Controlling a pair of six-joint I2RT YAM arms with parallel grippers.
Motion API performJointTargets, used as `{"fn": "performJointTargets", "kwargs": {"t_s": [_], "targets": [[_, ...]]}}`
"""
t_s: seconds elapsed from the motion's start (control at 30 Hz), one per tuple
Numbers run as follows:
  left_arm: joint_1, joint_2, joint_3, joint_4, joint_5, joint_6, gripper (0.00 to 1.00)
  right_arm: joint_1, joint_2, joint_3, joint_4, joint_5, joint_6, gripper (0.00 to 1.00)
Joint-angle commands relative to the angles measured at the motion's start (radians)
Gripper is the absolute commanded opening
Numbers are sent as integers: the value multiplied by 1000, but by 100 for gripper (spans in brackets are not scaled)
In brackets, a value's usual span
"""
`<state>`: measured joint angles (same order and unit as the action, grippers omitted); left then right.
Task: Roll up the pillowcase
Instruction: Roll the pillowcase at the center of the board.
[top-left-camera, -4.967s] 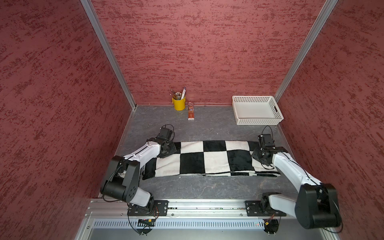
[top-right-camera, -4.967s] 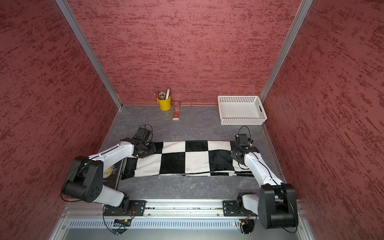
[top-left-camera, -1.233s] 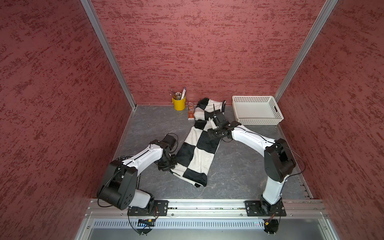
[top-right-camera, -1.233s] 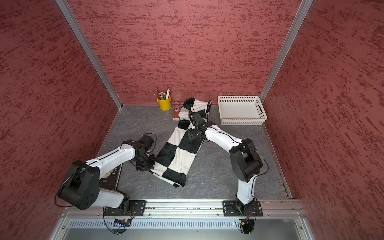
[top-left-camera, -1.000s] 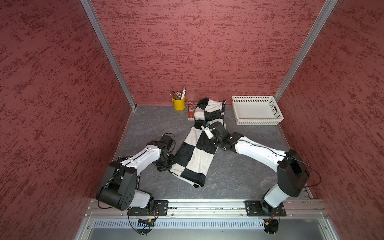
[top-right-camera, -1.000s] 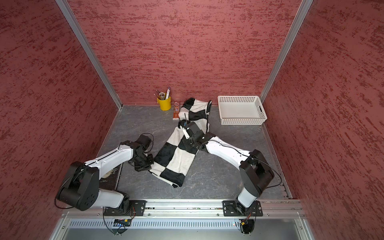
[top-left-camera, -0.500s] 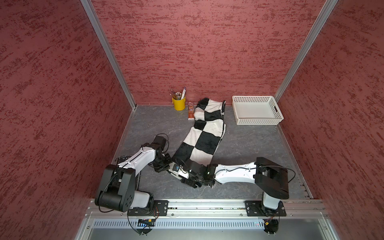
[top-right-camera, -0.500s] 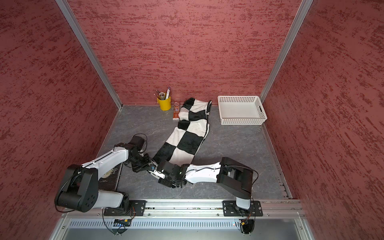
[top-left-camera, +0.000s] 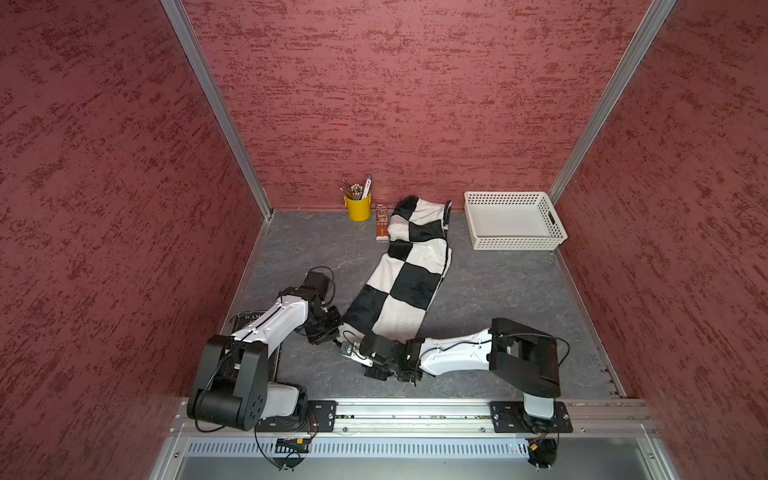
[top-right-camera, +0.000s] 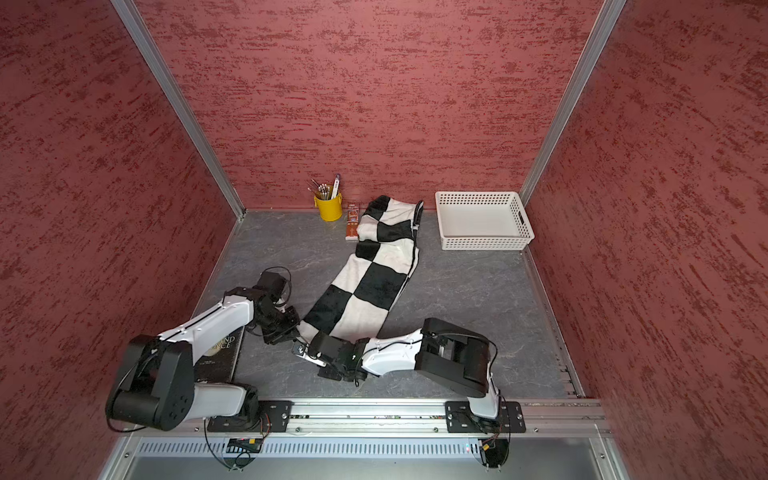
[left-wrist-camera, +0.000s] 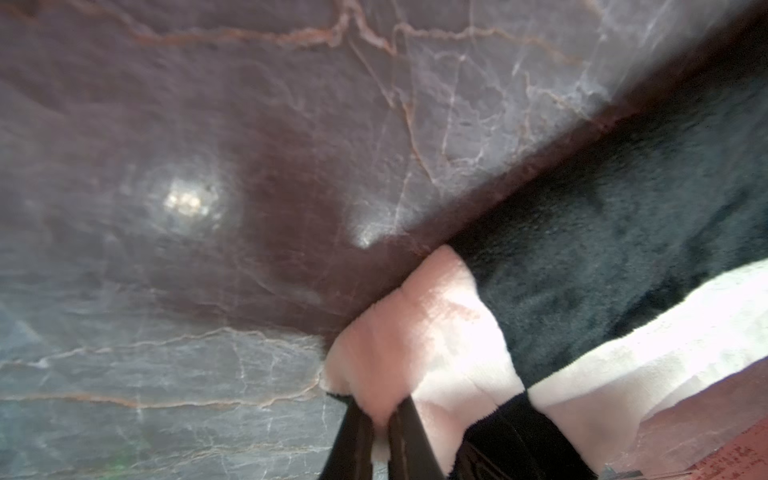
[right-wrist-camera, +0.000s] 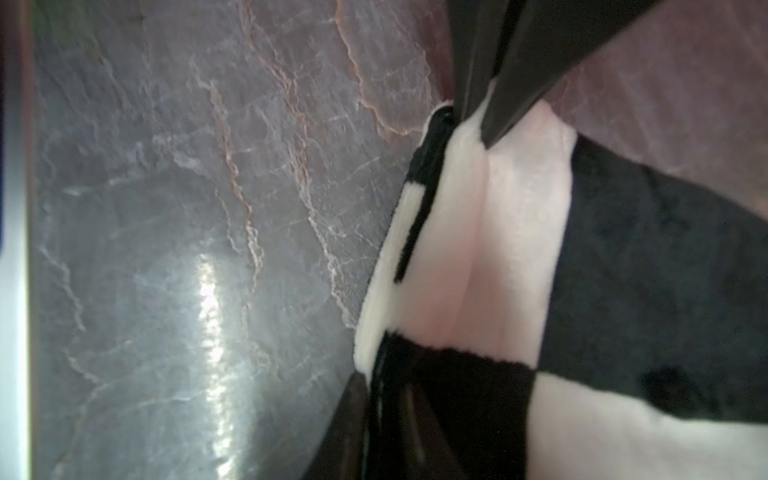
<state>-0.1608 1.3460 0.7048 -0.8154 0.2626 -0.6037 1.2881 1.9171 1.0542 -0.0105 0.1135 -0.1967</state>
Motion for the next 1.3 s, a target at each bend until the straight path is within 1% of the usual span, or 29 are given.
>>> {"fn": "performJointTargets", "kwargs": {"t_s": [0.0, 0.03, 0.07, 0.13, 0.17, 0.23, 0.33, 0.5, 0.6, 0.77, 0.87, 1.03, 1.13, 1.27], "targets": [[28, -48, -4, -7, 0, -18, 27, 12, 1, 21, -15, 20, 27, 0], [38, -68, 1, -18, -2, -23, 47, 13, -8, 23, -21, 22, 39, 0], [45, -90, 7, -31, -8, -30, 57, 11, -21, 22, -22, 21, 50, 0], [65, -147, 24, -55, -21, -47, 73, 7, -47, 20, -26, 14, 73, 0], [70, -174, 28, -63, -22, -51, 76, 2, -59, 18, -30, 6, 85, 0], [79, -239, 40, -72, -22, -54, 70, -20, -85, 14, -36, -19, 118, 0], [76, -313, 40, -77, -10, -53, 65, -64, -121, 4, -37, -65, 165, 0], [48, -371, 18, -91, 3, -56, 55, -143, -142, -1, -28, -141, 220, 0], [-13, -380, 6, -93, -12, -90, 50, -188, -149, -9, -19, -184, 251, 0], [-137, -380, -3, -113, -69, -153, 46, -246, -156, -36, -2, -230, 308, 0], [-175, -379, -23, -101, -67, -176, 44, -282, -173, -75, 26, -249, 356, 0], [-206, -347, -33, -28, -41, -174, 41, -309, -174, -102, 50, -267, 398, 0], [-206, -271, -3, 32, -26, -163, 37, -328, -168, -116, 68, -267, 428, 0], [-204, -143, 70, 118, -22, -144, 33, -356, -162, -120, 79, -277, 448, 0]]}}
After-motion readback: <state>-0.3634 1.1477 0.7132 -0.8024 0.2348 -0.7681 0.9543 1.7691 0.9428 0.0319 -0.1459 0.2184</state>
